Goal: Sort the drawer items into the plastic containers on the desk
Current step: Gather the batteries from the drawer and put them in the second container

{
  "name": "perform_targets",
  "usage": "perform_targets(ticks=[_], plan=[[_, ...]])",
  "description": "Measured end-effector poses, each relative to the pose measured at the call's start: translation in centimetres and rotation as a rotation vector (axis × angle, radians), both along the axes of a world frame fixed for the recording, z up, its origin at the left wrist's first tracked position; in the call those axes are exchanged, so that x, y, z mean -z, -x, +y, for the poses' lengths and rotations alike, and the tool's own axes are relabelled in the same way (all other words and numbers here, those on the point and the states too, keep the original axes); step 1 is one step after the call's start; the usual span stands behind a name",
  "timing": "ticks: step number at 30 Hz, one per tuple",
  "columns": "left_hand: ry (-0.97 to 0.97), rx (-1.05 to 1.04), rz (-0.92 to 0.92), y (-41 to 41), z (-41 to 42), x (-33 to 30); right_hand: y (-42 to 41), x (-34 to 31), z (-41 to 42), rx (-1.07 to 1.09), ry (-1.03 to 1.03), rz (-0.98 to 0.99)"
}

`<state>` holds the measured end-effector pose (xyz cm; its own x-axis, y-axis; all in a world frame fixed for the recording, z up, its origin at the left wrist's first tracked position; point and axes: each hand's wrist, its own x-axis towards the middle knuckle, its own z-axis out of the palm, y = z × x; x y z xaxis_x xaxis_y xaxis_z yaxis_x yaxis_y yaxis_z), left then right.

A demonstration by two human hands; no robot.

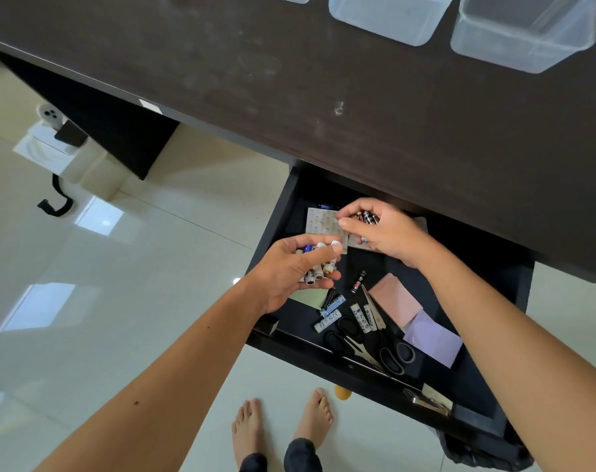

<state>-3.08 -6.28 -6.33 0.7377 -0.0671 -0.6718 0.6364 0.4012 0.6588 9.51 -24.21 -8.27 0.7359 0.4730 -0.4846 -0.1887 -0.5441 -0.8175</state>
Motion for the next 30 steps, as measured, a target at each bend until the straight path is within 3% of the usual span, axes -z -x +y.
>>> perform_targets(ticks=[5, 11, 30], plan=[[-0.058, 0.005, 0.028, 0.4, -0.1, 0.6, -1.4, 0.4, 2.1, -0.18, 0.177, -0.251], [-0.053, 0.014, 0.019, 0.4, -0.1, 0.8, -1.9, 1.4, 3.0, -0.189, 0.278, -0.226], [-0.089, 0.029, 0.074, 0.1, -0.2, 1.1, 0.0, -0.3, -0.5, -0.219, 0.078, -0.201]])
